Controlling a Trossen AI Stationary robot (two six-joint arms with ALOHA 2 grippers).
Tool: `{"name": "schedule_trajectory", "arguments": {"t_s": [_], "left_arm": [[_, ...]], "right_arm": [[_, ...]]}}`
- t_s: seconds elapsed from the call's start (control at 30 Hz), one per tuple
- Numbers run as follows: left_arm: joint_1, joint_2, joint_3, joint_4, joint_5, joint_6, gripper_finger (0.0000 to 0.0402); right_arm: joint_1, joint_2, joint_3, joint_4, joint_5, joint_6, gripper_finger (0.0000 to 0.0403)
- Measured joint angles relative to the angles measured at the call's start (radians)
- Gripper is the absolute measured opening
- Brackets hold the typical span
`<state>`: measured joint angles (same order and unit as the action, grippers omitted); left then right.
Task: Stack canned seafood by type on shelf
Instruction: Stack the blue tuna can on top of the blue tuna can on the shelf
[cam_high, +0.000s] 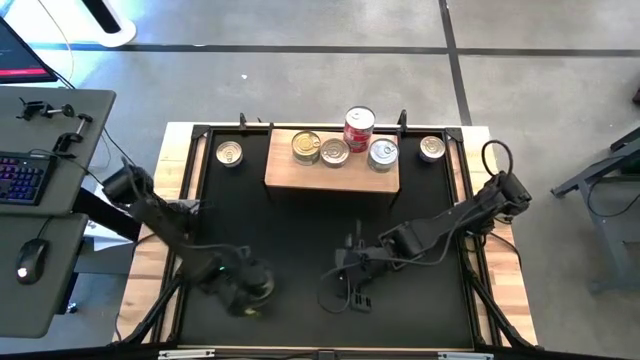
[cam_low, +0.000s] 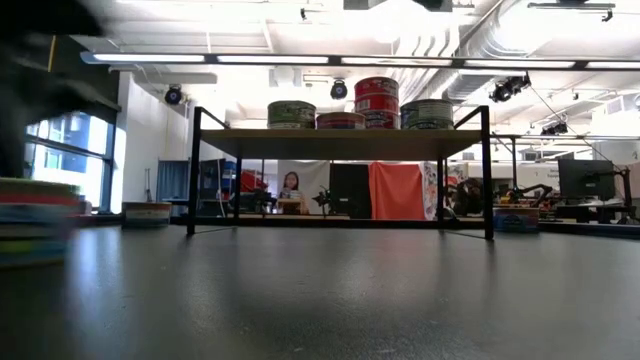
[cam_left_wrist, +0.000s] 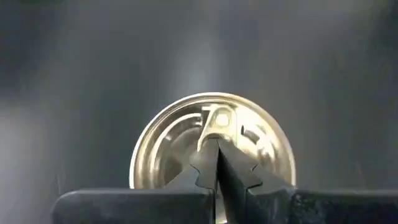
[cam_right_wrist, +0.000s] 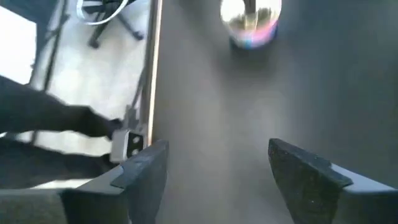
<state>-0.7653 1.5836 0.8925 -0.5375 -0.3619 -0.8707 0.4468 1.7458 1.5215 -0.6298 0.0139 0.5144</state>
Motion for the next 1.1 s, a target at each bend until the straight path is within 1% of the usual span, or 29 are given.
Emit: {"name": "schedule_trajectory", "arguments": {"t_s": [0.07, 0.13, 0.2, 0.27, 0.33, 0.4, 0.47, 0.53, 0.63, 0.73, 0.8, 0.87, 0.9, 0.97, 1.03, 1.1], "left_arm": [[0.068, 0.033, 0.0, 0.109, -0.019, 0.084, 0.0], [0.133, 0.088, 0.002, 0.245, -0.013, 0.17, 0.0], [0.187, 0.156, 0.005, 0.425, 0.027, 0.253, 0.0], [0.235, 0.224, 0.019, 0.587, 0.089, 0.333, 0.0], [0.275, 0.273, 0.057, 0.658, 0.172, 0.411, 0.0], [0.306, 0.287, 0.102, 0.637, 0.238, 0.459, 0.0], [0.326, 0.271, 0.137, 0.571, 0.276, 0.491, 0.0], [0.333, 0.225, 0.149, 0.498, 0.279, 0.544, 0.0], [0.33, 0.116, 0.137, 0.4, 0.253, 0.616, 0.0], [0.314, 0.008, 0.066, 0.353, 0.222, 0.612, 0.0], [0.298, -0.062, 0.004, 0.383, 0.198, 0.576, 0.0], [0.275, -0.119, -0.064, 0.437, 0.158, 0.513, 0.0], [0.261, -0.135, -0.1, 0.459, 0.134, 0.475, 0.0], [0.233, -0.142, -0.165, 0.532, 0.083, 0.401, 0.0], [0.209, -0.135, -0.205, 0.651, 0.031, 0.349, 0.0], [0.193, -0.097, -0.211, 0.77, -0.005, 0.338, 0.0]], "right_arm": [[-0.004, 0.0, 0.039, -0.06, 0.032, -0.014, 0.0264], [-0.008, 0.0, 0.077, -0.108, 0.06, -0.023, 0.0264], [-0.009, 0.0, 0.11, -0.146, 0.095, -0.022, 0.0264], [-0.009, 0.0, 0.139, -0.183, 0.134, -0.022, 0.0264], [-0.009, 0.0, 0.161, -0.21, 0.157, -0.002, 0.0264], [-0.009, 0.0, 0.174, -0.247, 0.16, 0.047, 0.0264], [-0.009, 0.0, 0.173, -0.277, 0.134, 0.094, 0.0264], [-0.009, 0.0, 0.151, -0.291, 0.096, 0.125, 0.0264], [-0.008, 0.0, 0.075, -0.284, 0.067, 0.183, 0.0264], [-0.008, 0.0, -0.056, -0.159, -0.01, 0.246, 0.0264], [-0.008, 0.001, -0.163, 0.012, -0.054, 0.288, 0.0264], [-0.008, 0.001, -0.27, 0.223, -0.079, 0.36, 0.0263], [-0.009, 0.001, -0.318, 0.322, -0.076, 0.406, 0.0263], [-0.01, 0.001, -0.393, 0.458, -0.055, 0.471, 0.0258], [-0.008, 0.001, -0.438, 0.504, -0.017, 0.487, 0.0242], [-0.001, 0.001, -0.467, 0.497, 0.039, 0.499, 0.0211]]}}
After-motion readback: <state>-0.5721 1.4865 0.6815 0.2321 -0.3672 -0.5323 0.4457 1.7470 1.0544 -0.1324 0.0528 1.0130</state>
